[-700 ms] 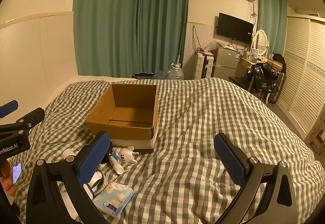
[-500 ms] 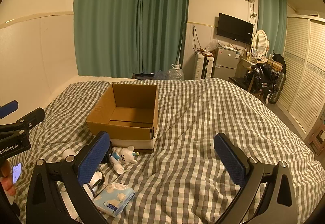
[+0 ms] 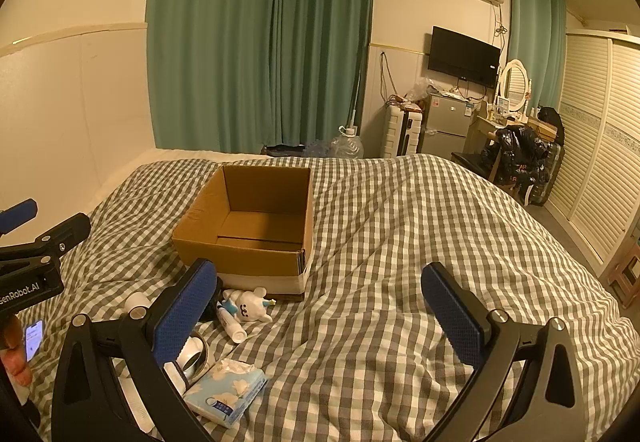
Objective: Organize objects
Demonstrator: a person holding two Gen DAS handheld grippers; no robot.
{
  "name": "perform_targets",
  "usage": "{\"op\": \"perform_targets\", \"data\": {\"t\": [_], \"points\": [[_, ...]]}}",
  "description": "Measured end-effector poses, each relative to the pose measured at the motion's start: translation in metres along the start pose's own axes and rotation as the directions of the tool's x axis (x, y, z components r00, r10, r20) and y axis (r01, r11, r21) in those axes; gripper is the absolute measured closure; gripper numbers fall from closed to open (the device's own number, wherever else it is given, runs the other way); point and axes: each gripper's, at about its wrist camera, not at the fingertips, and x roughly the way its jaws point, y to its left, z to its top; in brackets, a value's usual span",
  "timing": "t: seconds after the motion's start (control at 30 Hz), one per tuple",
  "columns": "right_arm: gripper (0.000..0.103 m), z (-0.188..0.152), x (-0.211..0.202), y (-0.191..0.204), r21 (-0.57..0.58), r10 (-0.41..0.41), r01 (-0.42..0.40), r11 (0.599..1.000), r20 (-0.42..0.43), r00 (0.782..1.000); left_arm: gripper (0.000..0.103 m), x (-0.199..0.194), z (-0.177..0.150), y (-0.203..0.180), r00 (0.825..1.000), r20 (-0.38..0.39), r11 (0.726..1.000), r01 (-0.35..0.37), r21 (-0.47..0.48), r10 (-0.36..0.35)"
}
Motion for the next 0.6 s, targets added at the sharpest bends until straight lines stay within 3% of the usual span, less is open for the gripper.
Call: {"op": "perform_targets", "data": {"t": [0.6], "points": [[0.000,0.0042,0.0008,0.0045,-0.010,0.009,-0.009,1.000,0.006,1.000,0.000,-0.0021,0.0017,0.0004,1.000,-0.003,1.000,0.004,0.002,-0.004]]}}
